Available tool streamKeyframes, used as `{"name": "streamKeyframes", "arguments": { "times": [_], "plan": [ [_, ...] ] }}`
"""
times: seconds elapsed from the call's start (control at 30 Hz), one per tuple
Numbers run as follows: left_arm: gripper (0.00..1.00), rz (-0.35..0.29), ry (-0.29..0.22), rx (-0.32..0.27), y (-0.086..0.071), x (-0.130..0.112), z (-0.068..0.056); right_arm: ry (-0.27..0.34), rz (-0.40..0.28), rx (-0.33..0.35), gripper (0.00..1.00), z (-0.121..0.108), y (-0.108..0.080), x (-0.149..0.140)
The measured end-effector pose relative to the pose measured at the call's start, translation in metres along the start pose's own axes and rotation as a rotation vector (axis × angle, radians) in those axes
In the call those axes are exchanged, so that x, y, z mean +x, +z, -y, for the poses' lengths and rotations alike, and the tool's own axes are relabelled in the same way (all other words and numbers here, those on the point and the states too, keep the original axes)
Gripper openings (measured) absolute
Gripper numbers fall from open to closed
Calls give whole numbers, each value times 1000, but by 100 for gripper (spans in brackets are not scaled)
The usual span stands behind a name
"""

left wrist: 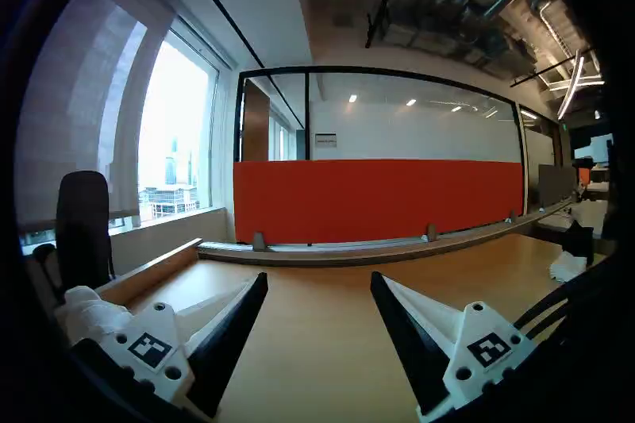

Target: Fold towel

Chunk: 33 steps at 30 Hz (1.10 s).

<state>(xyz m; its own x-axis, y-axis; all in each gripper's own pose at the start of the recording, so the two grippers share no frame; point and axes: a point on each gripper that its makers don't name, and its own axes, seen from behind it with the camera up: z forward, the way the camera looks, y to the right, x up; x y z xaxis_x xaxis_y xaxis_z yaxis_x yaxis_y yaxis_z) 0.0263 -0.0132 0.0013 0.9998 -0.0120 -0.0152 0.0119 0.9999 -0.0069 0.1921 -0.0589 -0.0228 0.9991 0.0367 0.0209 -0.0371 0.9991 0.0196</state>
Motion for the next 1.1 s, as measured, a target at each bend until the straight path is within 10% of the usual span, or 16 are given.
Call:
{"name": "streamKeyframes", "arguments": {
  "times": [1.1],
  "plan": [
    [96,-13,-15,26,-2,-75,-7,-29,11,5,99,-1,3,-40]
  ]
}}
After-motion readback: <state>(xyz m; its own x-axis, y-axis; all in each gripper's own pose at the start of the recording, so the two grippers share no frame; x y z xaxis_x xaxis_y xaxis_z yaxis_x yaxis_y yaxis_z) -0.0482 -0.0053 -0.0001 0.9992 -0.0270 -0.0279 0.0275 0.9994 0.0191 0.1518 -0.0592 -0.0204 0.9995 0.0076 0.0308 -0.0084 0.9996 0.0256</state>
